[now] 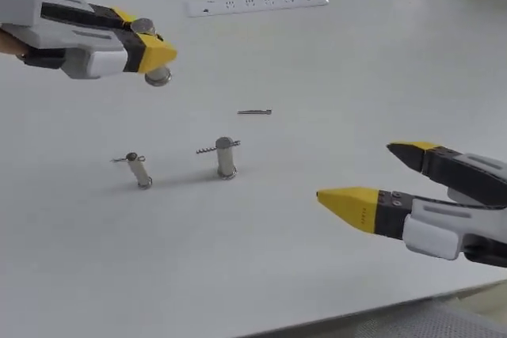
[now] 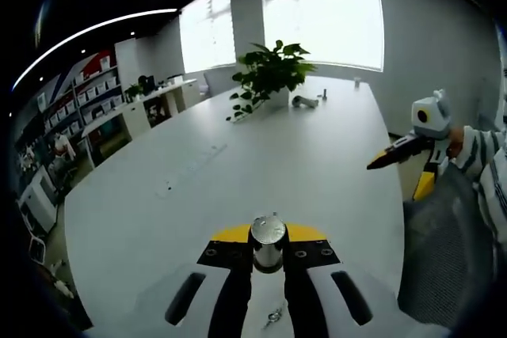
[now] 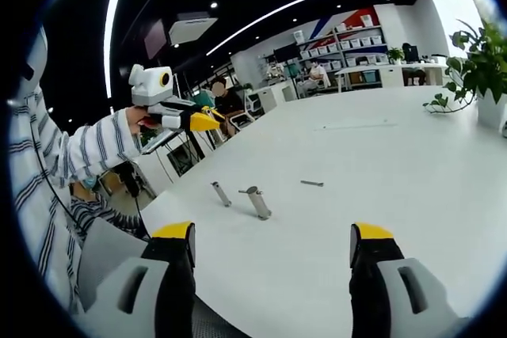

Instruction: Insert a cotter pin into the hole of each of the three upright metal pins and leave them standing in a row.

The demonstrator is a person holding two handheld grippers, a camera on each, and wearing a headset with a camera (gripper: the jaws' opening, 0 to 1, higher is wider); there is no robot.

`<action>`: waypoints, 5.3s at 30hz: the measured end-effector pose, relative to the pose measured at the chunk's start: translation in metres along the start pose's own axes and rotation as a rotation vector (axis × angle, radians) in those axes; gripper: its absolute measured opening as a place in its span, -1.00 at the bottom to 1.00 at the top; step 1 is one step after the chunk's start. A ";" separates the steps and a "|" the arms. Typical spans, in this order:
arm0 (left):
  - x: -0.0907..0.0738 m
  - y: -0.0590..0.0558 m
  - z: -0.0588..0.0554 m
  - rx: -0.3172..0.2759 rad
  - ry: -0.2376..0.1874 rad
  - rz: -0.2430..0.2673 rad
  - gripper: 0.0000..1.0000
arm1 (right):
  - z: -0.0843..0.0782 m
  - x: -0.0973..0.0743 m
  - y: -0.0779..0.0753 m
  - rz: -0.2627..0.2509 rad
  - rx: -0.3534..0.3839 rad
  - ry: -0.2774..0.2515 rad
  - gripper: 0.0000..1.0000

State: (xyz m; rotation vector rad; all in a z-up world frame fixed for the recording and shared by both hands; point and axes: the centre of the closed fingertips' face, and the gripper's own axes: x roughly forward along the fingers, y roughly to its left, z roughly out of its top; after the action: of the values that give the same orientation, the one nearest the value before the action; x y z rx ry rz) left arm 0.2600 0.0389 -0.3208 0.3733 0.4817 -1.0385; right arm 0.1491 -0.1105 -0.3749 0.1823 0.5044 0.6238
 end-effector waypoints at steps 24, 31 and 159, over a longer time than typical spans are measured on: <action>0.026 -0.098 -0.069 -0.104 0.092 -0.111 -0.80 | 0.003 0.008 0.018 0.084 -0.067 0.026 0.91; 0.033 -0.108 -0.089 -0.109 0.122 -0.111 -0.80 | -0.003 0.009 0.015 0.075 -0.086 0.051 0.96; -0.033 -0.131 -0.112 -0.423 -0.084 0.115 0.98 | 0.032 0.130 -0.062 0.240 -0.859 0.747 -0.15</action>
State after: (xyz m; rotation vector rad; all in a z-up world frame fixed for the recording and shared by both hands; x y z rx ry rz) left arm 0.1077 0.0598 -0.4048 -0.0185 0.5820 -0.8118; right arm 0.2874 -0.0825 -0.4177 -0.8458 0.8874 1.0945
